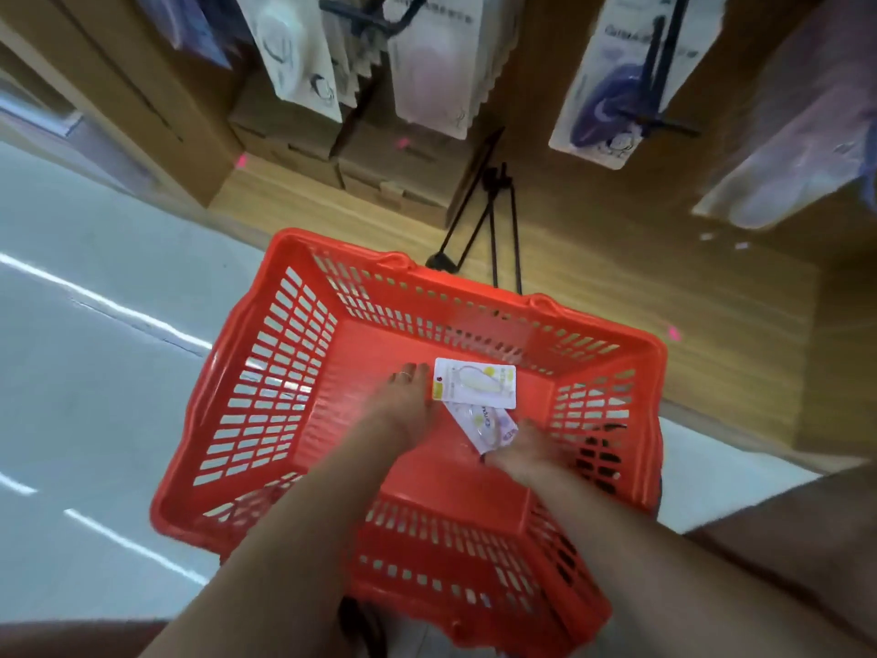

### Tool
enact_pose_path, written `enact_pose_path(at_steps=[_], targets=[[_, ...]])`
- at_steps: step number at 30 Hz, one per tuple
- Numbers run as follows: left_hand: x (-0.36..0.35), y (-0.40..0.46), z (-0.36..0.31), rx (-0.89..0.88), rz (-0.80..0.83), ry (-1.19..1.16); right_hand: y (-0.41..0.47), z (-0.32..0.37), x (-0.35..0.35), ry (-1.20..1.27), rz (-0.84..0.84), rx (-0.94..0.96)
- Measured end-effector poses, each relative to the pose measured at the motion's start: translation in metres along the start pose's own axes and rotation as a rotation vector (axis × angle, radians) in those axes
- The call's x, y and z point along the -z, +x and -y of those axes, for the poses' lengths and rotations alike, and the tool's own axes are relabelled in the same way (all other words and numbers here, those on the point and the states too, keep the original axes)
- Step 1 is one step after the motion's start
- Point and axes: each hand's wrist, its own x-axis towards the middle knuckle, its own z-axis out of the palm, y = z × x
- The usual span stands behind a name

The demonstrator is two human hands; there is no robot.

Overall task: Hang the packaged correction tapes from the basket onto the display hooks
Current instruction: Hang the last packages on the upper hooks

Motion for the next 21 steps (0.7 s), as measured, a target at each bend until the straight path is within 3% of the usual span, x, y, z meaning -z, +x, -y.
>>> enact_pose_path(at_steps=[4, 10, 16, 21], targets=[[-0.011, 0.025, 0.006, -0.077, 0.027, 0.259, 0.022, 0.006, -0.015, -0.064, -0.109, -0.076], [-0.021, 0.052, 0.011, -0.254, -0.004, 0.446, 0.04, 0.011, -0.032, -0.156, -0.248, -0.087], [-0.033, 0.062, 0.008, -0.196, 0.051, 0.279, 0.05, 0.011, -0.022, -0.061, -0.188, -0.081], [-0.046, 0.077, 0.007, -0.185, 0.015, 0.04, 0.046, 0.012, -0.012, -0.006, -0.145, 0.036]])
